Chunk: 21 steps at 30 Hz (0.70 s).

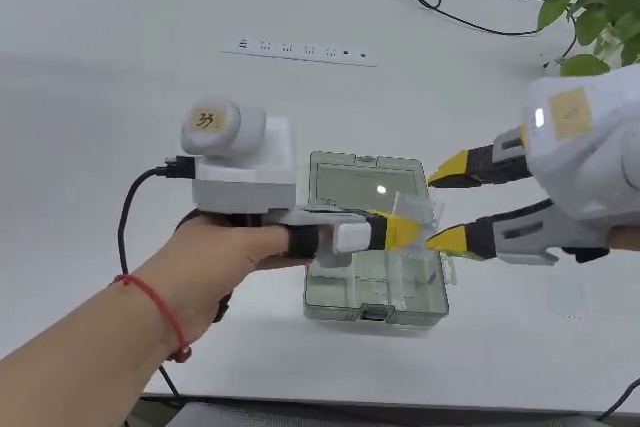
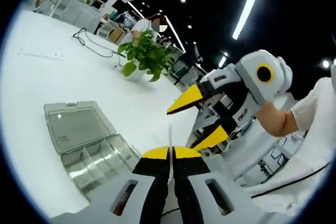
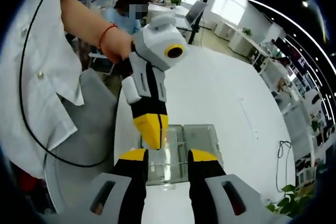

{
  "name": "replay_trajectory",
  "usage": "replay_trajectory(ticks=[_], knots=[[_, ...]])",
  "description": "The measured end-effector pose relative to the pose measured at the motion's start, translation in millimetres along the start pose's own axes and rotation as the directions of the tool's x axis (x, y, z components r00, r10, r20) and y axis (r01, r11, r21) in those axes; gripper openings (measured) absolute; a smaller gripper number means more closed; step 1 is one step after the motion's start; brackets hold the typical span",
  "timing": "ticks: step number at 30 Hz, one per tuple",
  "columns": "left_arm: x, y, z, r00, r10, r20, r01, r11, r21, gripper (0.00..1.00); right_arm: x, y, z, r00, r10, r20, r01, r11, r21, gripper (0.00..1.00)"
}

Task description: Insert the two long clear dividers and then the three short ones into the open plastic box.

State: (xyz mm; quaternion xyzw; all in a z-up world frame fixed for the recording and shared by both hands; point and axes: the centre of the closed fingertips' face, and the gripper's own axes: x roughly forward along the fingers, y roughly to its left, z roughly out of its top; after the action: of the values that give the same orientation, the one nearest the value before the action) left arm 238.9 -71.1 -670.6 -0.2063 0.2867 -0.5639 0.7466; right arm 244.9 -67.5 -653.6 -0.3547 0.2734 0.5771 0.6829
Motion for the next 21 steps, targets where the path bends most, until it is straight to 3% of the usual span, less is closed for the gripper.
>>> replay_trajectory(ticks=[3,5,8,9,16,21], knots=[[-2.5,-8.2,-0.3,0.9991,-0.040,-0.010,0.041,0.993,0.115,0.00,-3.7,1.6,1.5,0.9968,0.071,0.037,-0.072,0.997,0.037,0.25],[-4.2,-14.2,-0.6,0.9973,-0.072,-0.017,0.074,0.971,0.229,0.00,-8.2,5.8,7.0,0.9869,0.143,0.075,-0.148,0.987,0.062,0.22],[-6.1,-21.9,-4.3,0.9933,-0.108,-0.042,0.115,0.952,0.283,0.00,-12.3,6.5,11.3,0.9767,0.192,0.096,-0.200,0.977,0.079,0.17],[-6.7,-22.6,-4.8,0.9930,-0.109,-0.046,0.118,0.938,0.326,0.00,-13.7,11.6,14.7,0.9693,0.223,0.104,-0.232,0.969,0.085,0.16],[-8.1,-31.3,-9.1,0.9868,-0.151,-0.059,0.162,0.920,0.358,0.00,-12.6,28.5,17.8,0.9372,0.336,0.095,-0.343,0.936,0.075,0.10],[-9.9,-36.3,-8.9,0.9838,-0.171,-0.055,0.179,0.909,0.376,0.00,-11.1,35.1,17.3,0.9249,0.370,0.085,-0.377,0.924,0.071,0.07]])
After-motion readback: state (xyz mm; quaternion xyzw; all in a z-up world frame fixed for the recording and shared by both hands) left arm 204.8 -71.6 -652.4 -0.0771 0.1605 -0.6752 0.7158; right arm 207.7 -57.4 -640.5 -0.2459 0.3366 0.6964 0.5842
